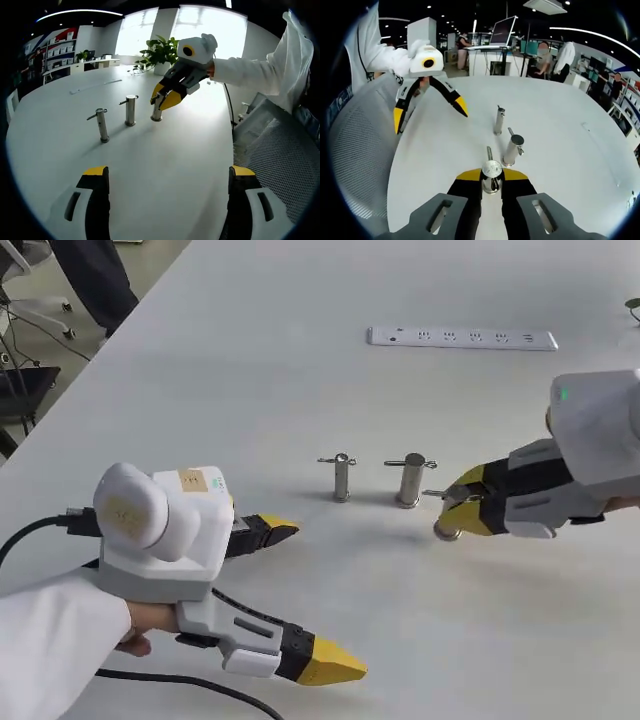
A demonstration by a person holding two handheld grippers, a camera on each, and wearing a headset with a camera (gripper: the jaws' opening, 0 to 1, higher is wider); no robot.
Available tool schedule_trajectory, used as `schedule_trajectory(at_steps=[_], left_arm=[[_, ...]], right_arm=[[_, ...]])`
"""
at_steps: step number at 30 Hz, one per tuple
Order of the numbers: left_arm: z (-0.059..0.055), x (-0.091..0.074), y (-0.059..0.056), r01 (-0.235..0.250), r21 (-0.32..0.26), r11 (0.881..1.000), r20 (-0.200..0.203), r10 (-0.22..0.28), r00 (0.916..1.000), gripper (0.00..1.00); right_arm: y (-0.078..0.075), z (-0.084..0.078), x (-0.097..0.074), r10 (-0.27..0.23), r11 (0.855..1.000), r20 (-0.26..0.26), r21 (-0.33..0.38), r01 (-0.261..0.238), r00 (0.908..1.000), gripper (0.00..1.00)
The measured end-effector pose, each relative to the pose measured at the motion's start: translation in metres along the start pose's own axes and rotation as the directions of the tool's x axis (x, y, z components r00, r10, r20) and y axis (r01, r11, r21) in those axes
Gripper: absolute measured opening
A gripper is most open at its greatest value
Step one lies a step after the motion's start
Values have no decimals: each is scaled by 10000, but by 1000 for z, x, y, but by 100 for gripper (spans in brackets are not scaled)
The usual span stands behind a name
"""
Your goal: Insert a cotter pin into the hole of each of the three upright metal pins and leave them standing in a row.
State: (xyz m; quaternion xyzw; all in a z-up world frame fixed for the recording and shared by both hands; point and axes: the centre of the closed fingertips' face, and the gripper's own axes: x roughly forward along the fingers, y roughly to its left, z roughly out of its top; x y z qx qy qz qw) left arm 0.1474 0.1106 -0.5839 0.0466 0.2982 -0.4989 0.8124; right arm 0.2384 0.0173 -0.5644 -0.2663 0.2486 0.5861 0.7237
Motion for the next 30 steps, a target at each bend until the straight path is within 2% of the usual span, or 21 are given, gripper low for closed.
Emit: schedule_trajectory(at_steps=[2, 6, 14, 17, 30], left_arm=[[-4, 0, 4, -214, -173, 9996, -177, 211, 9996, 99], [-4, -1, 3, -179, -190, 9997, -170, 175, 9997, 99], [-6, -4, 2, -216, -219, 9995, -286, 210, 9994, 99], [-8, -6, 4, -323, -185, 9993, -364, 316, 9988, 99], [-6, -12, 7, -462, -325, 9984, -241, 454, 9987, 99]], right_arm=[[-6, -6, -3, -72, 10000, -79, 31, 72, 9999, 8], [-14, -15, -6, -231, 9996, -168, 179, 234, 9996, 8], [-32, -22, -7, -537, 9973, -29, 494, 538, 9986, 8], [-35, -23, -5, -466, 9969, 71, 643, 461, 9989, 8], [-40, -21, -1, -443, 9937, 487, 1048, 391, 9978, 9]])
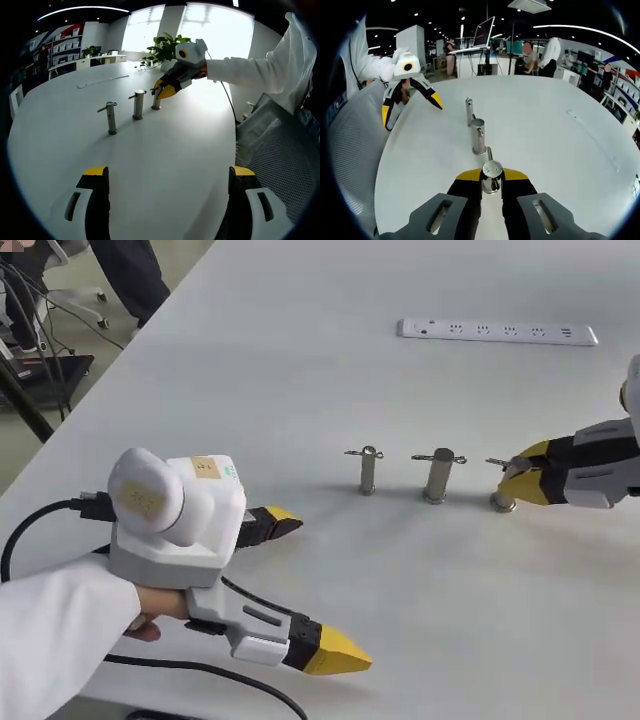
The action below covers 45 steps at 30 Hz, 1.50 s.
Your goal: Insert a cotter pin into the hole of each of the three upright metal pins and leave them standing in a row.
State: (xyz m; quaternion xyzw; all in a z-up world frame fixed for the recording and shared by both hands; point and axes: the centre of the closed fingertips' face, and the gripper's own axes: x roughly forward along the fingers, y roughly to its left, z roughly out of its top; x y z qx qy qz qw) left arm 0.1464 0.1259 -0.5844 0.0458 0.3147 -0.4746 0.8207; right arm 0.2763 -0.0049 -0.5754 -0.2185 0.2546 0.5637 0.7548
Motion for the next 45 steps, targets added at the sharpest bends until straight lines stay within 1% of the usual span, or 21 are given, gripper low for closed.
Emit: schedule_trajectory(at_steps=[3, 4, 5, 6, 10, 13, 15, 16, 17, 19, 20, 21, 25, 27, 28, 32, 38, 41, 43, 44, 45], left_arm=[[1, 0, -1, 21, -34, 10000, 43, -21, 10000, 99], [1, 0, -1, 16, -26, 10000, 34, -16, 10000, 99], [1, 0, -1, 12, -9, 10000, 33, -12, 10000, 99], [3, 0, 0, 2, -5, 10000, 50, -2, 10000, 99], [10, -3, 1, -63, 53, 10000, 226, 62, 9997, 99], [17, -5, 2, -149, 83, 9999, 453, 145, 9989, 99], [21, -6, 3, -167, 34, 9999, 575, 165, 9982, 99], [23, -6, 3, -164, 17, 9999, 631, 162, 9979, 99], [26, -7, 4, -196, -33, 9998, 775, 198, 9968, 99], [29, -8, 4, -210, -11, 9998, 842, 211, 9962, 99], [30, -9, 3, -216, -3, 9998, 881, 215, 9959, 99], [31, -9, 3, -218, 0, 9998, 888, 218, 9958, 99], [37, -15, 1, -208, 49, 9998, 1120, 201, 9935, 99], [38, -17, 0, -217, 66, 9997, 1166, 207, 9930, 99], [38, -19, -1, -257, 81, 9996, 1191, 245, 9926, 99], [39, -25, -5, -296, 18, 9996, 1342, 290, 9905, 99], [34, -30, -8, -396, -22, 9992, 1244, 396, 9914, 99], [33, -34, -11, -380, -388, 9985, 1423, 432, 9889, 99], [30, -35, -13, -330, -406, 9986, 1455, 386, 9886, 99], [29, -35, -14, -327, -440, 9985, 1448, 388, 9887, 99], [27, -35, -15, -341, -479, 9983, 1419, 406, 9890, 99]], right_arm=[[-1, 0, 1, -60, 9999, 31, 121, 60, 10000, 11], [-3, 1, 0, -236, 9997, 43, 109, 235, 9997, 14], [-7, 6, -1, -448, 9989, 346, 140, 443, 9984, 21], [-9, 13, -3, -555, 9979, 676, 383, 530, 9962, 29], [-8, 25, -13, -726, 9967, 948, 436, 687, 9928, 36], [0, 33, -21, -900, 9954, 1151, 427, 856, 9893, 48], [8, 41, -27, -953, 9940, 1435, 677, 863, 9851, 53], [10, 41, -28, -974, 9939, 1453, 660, 886, 9846, 57], [17, 44, -31, -1050, 9935, 1486, 603, 969, 9833, 61], [22, 45, -34, -1074, 9923, 1495, 770, 967, 9829, 66], [27, 46, -37, -1140, 9893, 1571, 1089, 975, 9810, 68], [30, 50, -39, -1264, 9864, 1801, 1268, 1044, 9755, 69], [43, 55, -49, -1443, 9831, 1990, 1406, 1175, 9693, 76], [49, 56, -55, -1588, 9781, 2101, 1668, 1247, 9647, 79], [52, 55, -58, -1655, 9758, 2077, 1761, 1295, 9641, 80], [62, 42, -67, -1694, 9721, 1710, 1914, 1360, 9706, 87], [73, 23, -79, -1862, 9598, 1268, 2357, 1527, 9743, 94], [80, 11, -80, -1860, 9548, 888, 2514, 1586, 9785, 97], [83, 6, -81, -1939, 9524, 864, 2556, 1663, 9772, 98], [83, 3, -81, -2004, 9501, 731, 2580, 1755, 9770, 98], [82, -3, -83, -2144, 9502, 426, 2403, 1983, 9758, 98]])
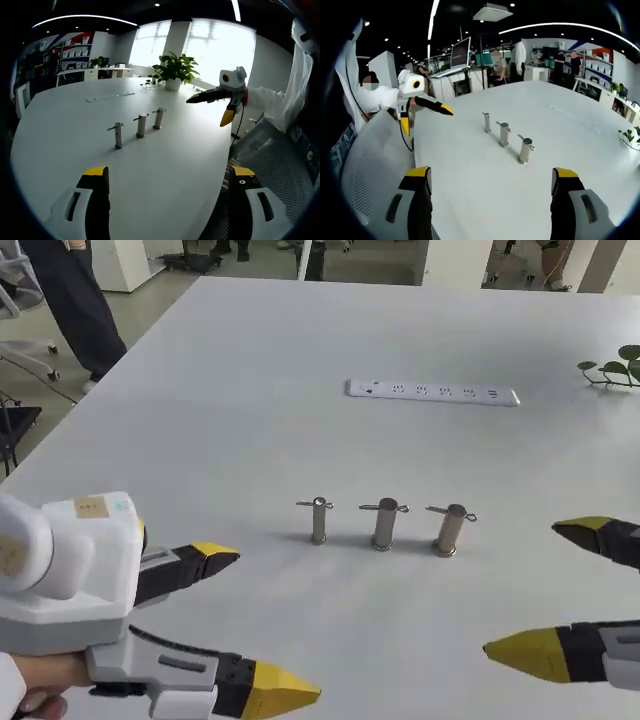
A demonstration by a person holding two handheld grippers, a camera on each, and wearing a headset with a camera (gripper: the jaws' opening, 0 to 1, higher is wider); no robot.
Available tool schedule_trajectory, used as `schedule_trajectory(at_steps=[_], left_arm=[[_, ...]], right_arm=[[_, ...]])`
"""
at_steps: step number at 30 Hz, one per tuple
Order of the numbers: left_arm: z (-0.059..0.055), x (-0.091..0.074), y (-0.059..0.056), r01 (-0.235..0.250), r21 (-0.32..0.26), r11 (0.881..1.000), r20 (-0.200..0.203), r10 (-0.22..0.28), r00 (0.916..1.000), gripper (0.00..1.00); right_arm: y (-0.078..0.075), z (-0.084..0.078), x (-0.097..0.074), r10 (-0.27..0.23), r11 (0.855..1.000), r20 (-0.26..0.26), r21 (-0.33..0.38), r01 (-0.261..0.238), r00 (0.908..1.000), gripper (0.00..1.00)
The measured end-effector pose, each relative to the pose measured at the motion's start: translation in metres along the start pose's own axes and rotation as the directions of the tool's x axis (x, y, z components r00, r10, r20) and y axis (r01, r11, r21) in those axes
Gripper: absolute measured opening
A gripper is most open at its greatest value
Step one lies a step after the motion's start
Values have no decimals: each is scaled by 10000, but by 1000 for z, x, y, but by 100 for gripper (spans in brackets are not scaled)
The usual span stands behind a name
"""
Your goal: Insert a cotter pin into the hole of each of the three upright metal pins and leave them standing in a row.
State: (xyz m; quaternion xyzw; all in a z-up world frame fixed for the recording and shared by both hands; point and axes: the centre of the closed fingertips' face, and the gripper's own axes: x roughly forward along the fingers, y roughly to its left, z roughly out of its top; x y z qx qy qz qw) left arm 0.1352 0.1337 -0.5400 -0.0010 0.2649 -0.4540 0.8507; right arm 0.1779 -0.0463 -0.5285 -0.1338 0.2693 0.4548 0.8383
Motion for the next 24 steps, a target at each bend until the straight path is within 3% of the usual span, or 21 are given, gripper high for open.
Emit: schedule_trajectory(at_steps=[4, 8, 12, 21, 24], left_arm=[[-5, -1, -1, -106, -72, 9999, -128, 105, 9999, 99], [-3, -4, -1, -181, -149, 9997, -22, 180, 9998, 99], [-4, -6, 1, -242, -133, 9996, -68, 241, 9997, 99], [-8, -12, 5, -549, -390, 9977, -62, 547, 9985, 99], [-14, -13, 11, -841, -204, 9962, -347, 834, 9959, 99]], right_arm=[[0, -7, -4, -164, 9998, -244, -61, 162, 9996, 98], [2, -10, -7, -270, 9995, -209, 158, 273, 9994, 98], [-2, -18, -10, -363, 9993, -548, 72, 368, 9978, 98], [-6, -14, -15, -469, 9980, -414, 401, 485, 9980, 98], [-12, -18, -17, -600, 9972, -473, 424, 620, 9971, 98]])
